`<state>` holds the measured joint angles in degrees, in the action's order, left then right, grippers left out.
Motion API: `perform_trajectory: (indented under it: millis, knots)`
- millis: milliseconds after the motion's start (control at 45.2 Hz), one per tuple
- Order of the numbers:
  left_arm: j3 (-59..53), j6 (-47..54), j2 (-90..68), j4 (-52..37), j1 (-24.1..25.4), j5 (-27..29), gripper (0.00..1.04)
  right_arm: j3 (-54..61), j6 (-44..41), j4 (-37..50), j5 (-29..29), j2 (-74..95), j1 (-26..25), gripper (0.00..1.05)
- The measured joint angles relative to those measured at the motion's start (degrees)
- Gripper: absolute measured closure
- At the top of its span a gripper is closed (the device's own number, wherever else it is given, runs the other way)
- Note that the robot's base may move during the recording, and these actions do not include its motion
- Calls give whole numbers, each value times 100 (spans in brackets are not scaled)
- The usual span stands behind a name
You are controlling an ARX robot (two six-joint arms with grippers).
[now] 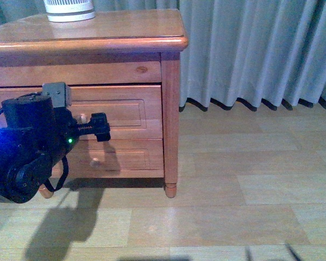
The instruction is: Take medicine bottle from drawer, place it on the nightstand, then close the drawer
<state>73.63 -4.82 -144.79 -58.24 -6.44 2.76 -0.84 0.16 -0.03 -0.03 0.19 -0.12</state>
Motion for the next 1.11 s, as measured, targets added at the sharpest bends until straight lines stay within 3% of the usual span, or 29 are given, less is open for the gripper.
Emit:
perform_trajectory:
  millis: [266, 487, 664, 974, 1107]
  knots:
    - [151, 0, -52, 50, 24, -46, 7, 0, 0, 0, 0, 0, 0, 7]
    - [188, 4, -74, 68, 24, -127, 38, 0, 0, 0, 0, 0, 0, 7]
    - [190, 2, -77, 68, 52, -94, 75, 0, 0, 0, 0, 0, 0, 7]
    - [76, 55, -70, -101, 87, -216, 79, 0, 0, 0, 0, 0, 0, 7]
    - [-516, 63, 173, -413, 125, -352, 79, 0, 0, 0, 0, 0, 0, 7]
